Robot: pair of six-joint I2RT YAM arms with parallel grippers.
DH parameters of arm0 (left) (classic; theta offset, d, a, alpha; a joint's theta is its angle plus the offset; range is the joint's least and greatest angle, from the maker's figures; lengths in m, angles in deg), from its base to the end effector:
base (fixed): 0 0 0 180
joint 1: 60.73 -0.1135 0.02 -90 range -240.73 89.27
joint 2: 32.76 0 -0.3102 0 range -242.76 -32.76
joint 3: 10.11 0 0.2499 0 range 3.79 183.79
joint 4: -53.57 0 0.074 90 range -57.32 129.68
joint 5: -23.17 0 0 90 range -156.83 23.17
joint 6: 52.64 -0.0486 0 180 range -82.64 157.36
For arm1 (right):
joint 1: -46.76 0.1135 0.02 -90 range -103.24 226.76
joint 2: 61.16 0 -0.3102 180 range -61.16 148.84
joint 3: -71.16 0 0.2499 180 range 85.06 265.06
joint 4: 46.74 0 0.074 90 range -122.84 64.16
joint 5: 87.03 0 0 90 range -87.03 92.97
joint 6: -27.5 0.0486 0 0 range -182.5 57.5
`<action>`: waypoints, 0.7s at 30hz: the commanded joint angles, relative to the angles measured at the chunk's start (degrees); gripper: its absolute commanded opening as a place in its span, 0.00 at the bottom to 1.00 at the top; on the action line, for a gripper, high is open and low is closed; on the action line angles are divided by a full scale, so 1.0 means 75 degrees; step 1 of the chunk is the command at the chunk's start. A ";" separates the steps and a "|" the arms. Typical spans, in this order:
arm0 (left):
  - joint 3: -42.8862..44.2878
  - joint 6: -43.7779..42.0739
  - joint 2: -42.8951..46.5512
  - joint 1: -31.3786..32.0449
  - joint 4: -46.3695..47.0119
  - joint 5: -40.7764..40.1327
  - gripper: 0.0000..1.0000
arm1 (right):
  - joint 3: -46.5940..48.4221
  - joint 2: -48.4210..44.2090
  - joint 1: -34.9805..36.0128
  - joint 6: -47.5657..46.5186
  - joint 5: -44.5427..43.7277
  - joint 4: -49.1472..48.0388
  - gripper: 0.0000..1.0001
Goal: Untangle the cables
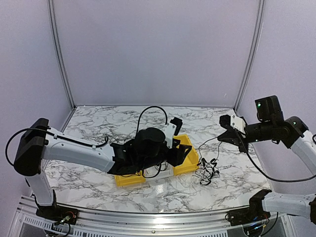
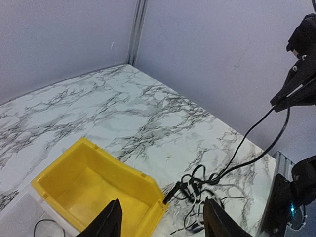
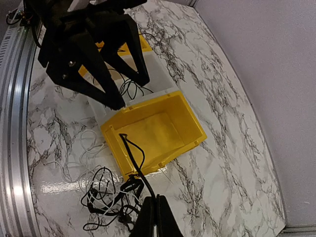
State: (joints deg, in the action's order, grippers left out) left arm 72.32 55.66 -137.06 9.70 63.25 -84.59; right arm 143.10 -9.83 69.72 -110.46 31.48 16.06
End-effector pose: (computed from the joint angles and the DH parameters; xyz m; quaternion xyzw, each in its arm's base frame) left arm 0.1634 -0.4154 0.2956 0.2507 0.7333 -0.3480 0.5276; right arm 0.1259 0.0785 0.3653 -0.5953 0.6638 0.1348 0.4322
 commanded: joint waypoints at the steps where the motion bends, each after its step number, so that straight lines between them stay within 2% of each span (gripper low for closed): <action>1: 0.0681 -0.0496 -0.0642 0.0306 0.1553 0.0557 0.58 | 0.0555 -0.0072 -0.0027 0.0432 0.0565 0.0535 0.00; 10: 0.2193 0.0072 -0.2491 0.0470 0.2656 0.0413 0.57 | 0.1428 -0.0095 -0.0038 0.0818 0.1107 0.0625 0.00; 16: 0.3507 0.0434 -0.3882 0.0571 0.2728 0.0899 0.51 | 0.3126 0.0279 -0.0038 0.1205 0.1512 0.0502 0.00; 21: 0.4061 0.0704 -0.4655 0.0628 0.2728 0.1017 0.44 | 0.4453 0.0724 -0.0034 0.1594 0.1866 0.0184 0.00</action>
State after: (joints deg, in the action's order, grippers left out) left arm 99.55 58.81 -168.79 13.64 81.22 -78.84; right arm 169.24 -6.64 69.72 -102.33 41.54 20.02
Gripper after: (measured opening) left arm 0.466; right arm 0.007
